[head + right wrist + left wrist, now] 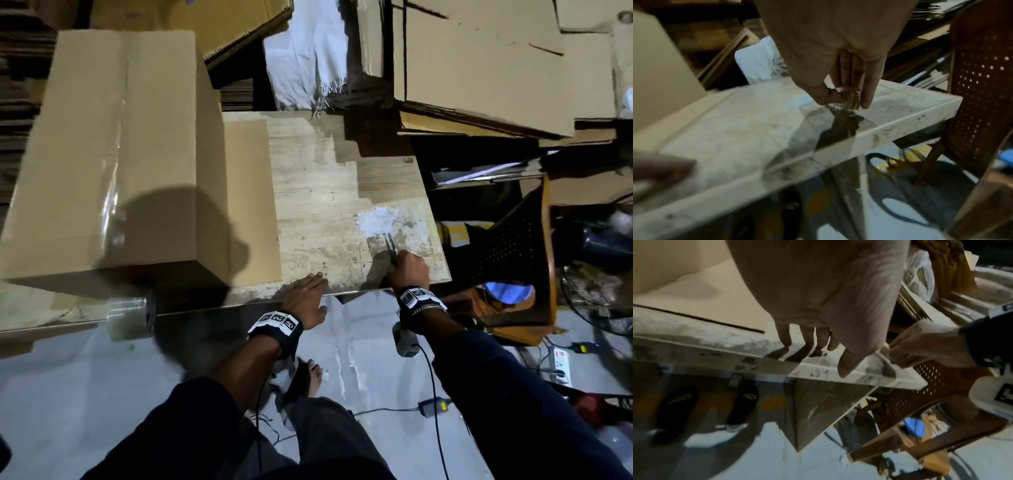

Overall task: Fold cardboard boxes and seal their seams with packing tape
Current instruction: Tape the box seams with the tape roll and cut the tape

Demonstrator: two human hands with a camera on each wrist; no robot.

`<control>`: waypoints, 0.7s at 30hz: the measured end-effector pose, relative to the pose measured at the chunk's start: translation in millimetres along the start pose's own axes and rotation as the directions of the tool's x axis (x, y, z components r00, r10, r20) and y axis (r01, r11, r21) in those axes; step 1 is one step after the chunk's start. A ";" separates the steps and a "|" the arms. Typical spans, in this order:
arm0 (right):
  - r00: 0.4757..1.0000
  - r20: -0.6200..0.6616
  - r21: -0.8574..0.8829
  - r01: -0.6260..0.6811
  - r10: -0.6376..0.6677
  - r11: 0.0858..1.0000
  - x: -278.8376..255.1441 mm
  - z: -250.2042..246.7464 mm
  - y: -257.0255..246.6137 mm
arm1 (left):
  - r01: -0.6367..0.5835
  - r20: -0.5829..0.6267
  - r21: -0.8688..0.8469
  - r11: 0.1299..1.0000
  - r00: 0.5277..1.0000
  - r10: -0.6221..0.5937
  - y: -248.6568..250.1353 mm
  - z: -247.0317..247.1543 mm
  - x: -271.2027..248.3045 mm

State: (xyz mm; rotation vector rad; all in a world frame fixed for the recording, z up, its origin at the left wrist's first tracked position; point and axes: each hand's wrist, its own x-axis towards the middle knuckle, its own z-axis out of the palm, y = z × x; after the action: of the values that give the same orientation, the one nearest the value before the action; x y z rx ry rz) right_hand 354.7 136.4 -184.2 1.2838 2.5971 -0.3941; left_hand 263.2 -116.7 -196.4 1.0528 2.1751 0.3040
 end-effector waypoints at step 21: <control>0.711 -0.110 0.429 0.664 -0.695 0.612 -190.9 -102.3 -344.5 | -0.097 -0.673 -0.585 0.805 0.613 -0.415 -103.9 -151.2 -231.1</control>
State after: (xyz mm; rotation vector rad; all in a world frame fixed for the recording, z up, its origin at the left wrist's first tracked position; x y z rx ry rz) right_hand 185.0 -172.1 19.8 0.2452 2.9420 -1.1943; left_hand 198.8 -346.6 -23.1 0.3373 2.6016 1.4819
